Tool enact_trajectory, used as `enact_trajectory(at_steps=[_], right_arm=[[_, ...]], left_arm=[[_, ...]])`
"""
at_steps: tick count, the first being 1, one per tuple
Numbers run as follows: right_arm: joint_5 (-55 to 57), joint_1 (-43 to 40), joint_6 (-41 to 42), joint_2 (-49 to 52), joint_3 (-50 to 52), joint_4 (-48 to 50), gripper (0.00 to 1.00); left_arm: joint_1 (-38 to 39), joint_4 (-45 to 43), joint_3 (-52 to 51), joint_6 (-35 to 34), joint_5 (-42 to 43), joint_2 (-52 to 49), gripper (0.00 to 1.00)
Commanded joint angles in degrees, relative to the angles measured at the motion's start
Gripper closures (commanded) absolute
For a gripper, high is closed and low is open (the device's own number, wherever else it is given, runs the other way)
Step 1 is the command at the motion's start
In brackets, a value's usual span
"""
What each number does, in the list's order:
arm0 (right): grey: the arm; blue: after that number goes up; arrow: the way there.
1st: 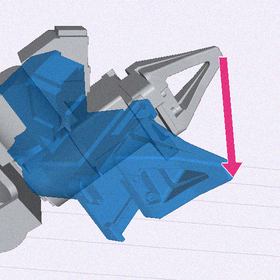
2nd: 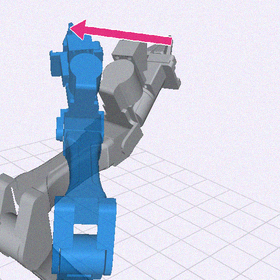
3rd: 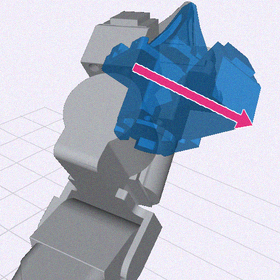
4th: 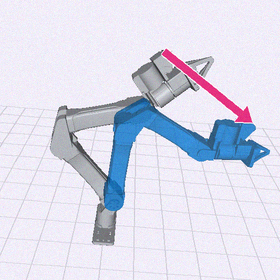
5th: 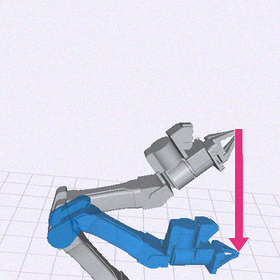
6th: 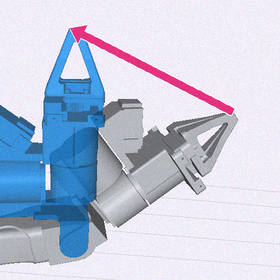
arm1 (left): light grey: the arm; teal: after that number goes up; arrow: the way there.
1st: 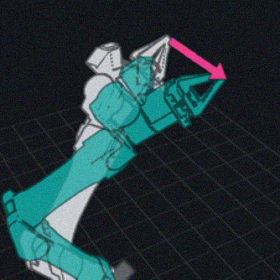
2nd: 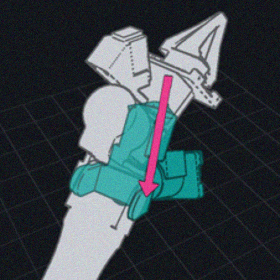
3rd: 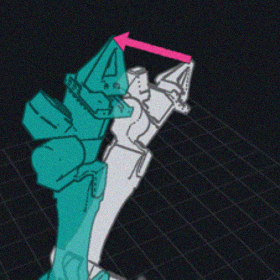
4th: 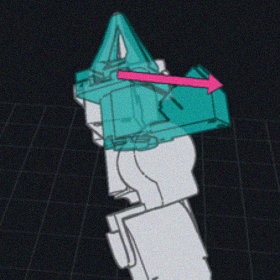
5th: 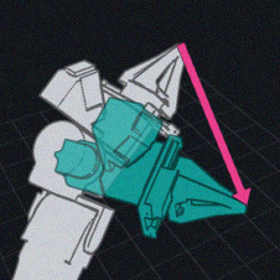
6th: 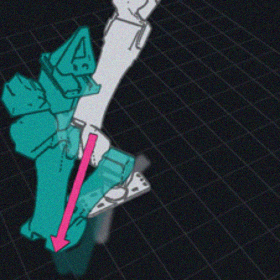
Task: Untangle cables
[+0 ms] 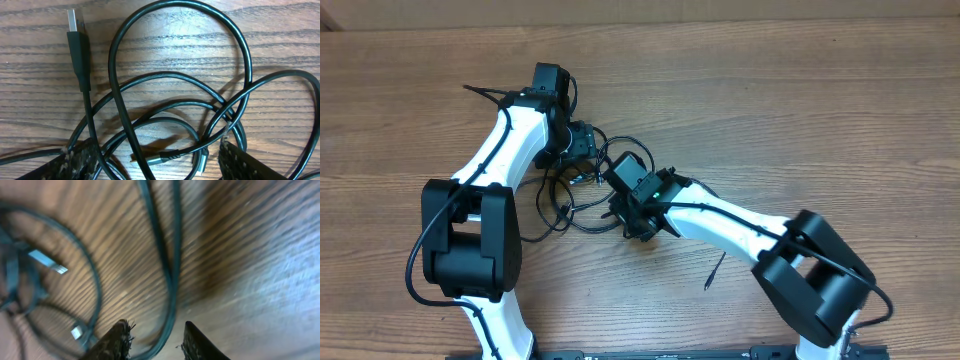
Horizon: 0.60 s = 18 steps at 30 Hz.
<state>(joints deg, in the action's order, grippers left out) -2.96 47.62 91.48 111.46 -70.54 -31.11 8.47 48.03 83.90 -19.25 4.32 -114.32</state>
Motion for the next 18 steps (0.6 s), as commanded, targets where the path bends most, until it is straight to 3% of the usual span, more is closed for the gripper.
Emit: enact_trajectory(at_steps=[1, 13, 18], right_arm=[[1.49, -0.07, 0.70, 1.14, 0.02, 0.20, 0.67], [1.36, -0.04, 0.72, 3.41, 0.02, 1.11, 0.76], [1.44, -0.04, 0.68, 3.43, 0.02, 1.05, 0.92]], left_arm=[[-0.20, -0.15, 1.01, 0.81, 0.63, 1.20, 0.22], [-0.20, -0.17, 1.01, 0.81, 0.63, 1.20, 0.22], [-0.20, -0.17, 1.01, 0.83, 0.63, 1.20, 0.22]])
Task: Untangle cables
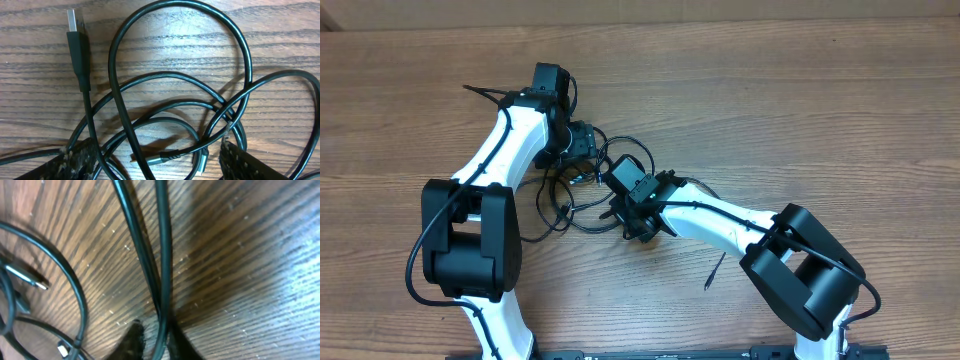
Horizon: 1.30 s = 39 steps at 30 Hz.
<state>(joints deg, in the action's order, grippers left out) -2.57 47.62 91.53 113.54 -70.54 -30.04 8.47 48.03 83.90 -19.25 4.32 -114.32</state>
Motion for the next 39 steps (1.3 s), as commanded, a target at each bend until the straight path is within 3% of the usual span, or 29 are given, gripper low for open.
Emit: enact_trajectory(at_steps=[1, 10, 13, 17, 20, 30, 33, 39], right_arm=[[1.05, -0.04, 0.61, 1.36, 0.02, -0.04, 0.94], [1.01, -0.63, -1.31, -0.11, -0.04, -2.23, 0.96], [1.01, -2.12, -7.76, -3.17, -0.04, -2.12, 0.96], [0.70, -4.55, -16.44, -6.21, -0.04, -2.23, 0.96], [-2.23, -6.27, -17.75, -6.43, -0.02, -3.41, 0.96], [-3.45, -12.63, -21.09, -6.43, 0.00, -11.15, 0.96], [-7.72, -16.52, -26.71, -6.43, 0.00, -12.11, 0.96], [-15.28, -23.08, -40.24, -6.43, 0.00, -13.16, 0.96]], left_arm=[[-0.20, -0.15, 1.01, 0.81, 0.63, 1.20, 0.22], [-0.20, -0.13, 1.01, 0.83, 0.63, 1.20, 0.21], [-0.20, -0.04, 1.01, 0.83, 0.70, 1.20, 0.10], [-0.20, -0.09, 1.01, 0.85, 2.97, 1.20, 0.03], [-0.20, -0.20, 1.01, 1.62, 5.29, 1.20, 0.00], [-0.20, -1.16, 1.01, 16.94, 26.23, 1.20, 0.01], [-0.22, -0.66, 1.03, 19.19, 29.00, 1.20, 0.00], [-1.68, 3.54, 1.77, 31.39, 47.23, 1.68, 0.00]])
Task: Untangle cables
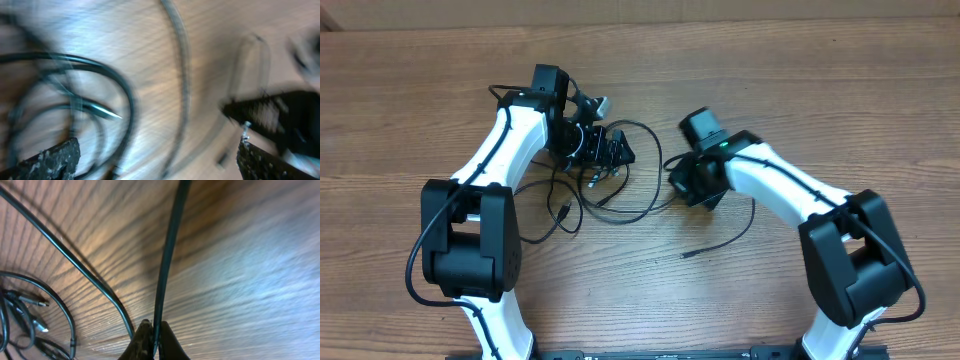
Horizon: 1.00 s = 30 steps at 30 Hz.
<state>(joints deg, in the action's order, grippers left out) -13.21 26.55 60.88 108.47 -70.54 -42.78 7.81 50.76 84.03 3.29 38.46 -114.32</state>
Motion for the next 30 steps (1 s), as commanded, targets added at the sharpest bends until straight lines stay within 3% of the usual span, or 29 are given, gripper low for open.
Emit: enact_trajectory(at_steps=[1, 4, 7, 14, 19, 24, 30], right_arm=[[-4.90, -2.93, -11.52, -1.36, 0.00, -0.94, 0.96], [-4.92, -5.99, -15.78, -1.36, 0.00, -3.19, 0.96], [-5.05, -9.11, -17.94, -1.36, 0.00, -5.01, 0.96], [-5.35, -13.68, -20.55, -1.36, 0.00, -7.65, 0.96], [-4.63, -16.87, -22.38, -1.36, 0.02, -10.47, 0.96], [-4.46, -17.94, -22.38, -1.36, 0.04, -10.91, 0.96], [-3.32, -17.94, -22.38, -1.36, 0.04, -10.69, 0.96]], left_arm=[[-1.33, 1.20, 1.64, 9.73, 15.47, 1.75, 0.00], [-1.81, 1.90, 1.64, 9.49, 17.77, 1.75, 0.00], [-1.22, 2.60, 1.64, 7.45, 13.84, 1.73, 0.00], [3.48, 1.92, 1.62, -14.62, -20.09, 1.60, 0.00], [6.56, 2.58, 1.60, -23.54, -33.24, 1.57, 0.00], [6.05, 5.99, 4.22, -26.03, -29.35, 1.62, 0.00], [6.12, 11.65, 9.18, -25.51, -23.10, 1.62, 0.09]])
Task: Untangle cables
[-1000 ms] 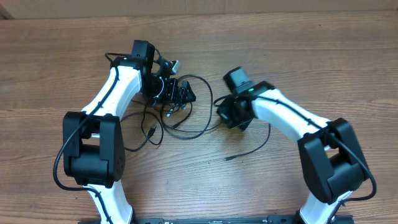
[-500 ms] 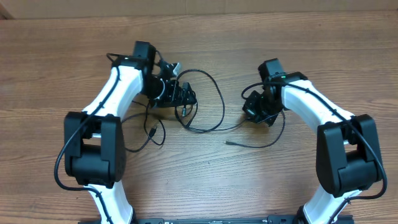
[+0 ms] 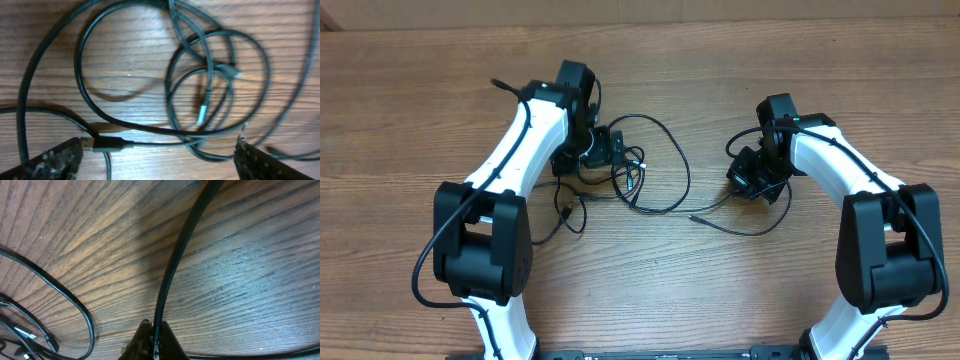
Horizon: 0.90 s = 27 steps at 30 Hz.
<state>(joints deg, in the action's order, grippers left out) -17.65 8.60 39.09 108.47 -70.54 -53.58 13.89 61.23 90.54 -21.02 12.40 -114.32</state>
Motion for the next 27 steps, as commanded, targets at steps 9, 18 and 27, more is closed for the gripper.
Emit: enact_trajectory(at_steps=[9, 18, 27], right_arm=[[1.09, 0.00, -0.59, -1.36, 0.04, 0.13, 0.96], [1.09, 0.00, -0.59, -1.36, 0.04, 0.13, 0.96], [1.09, 0.00, -0.59, -1.36, 0.04, 0.11, 0.96]], left_arm=[[2.16, 0.98, -0.50, -0.94, 3.72, 1.55, 0.62], [7.32, -4.63, -3.91, 4.17, 1.22, 1.51, 0.26], [13.38, -6.43, -3.96, 3.63, -11.37, 1.22, 0.22]])
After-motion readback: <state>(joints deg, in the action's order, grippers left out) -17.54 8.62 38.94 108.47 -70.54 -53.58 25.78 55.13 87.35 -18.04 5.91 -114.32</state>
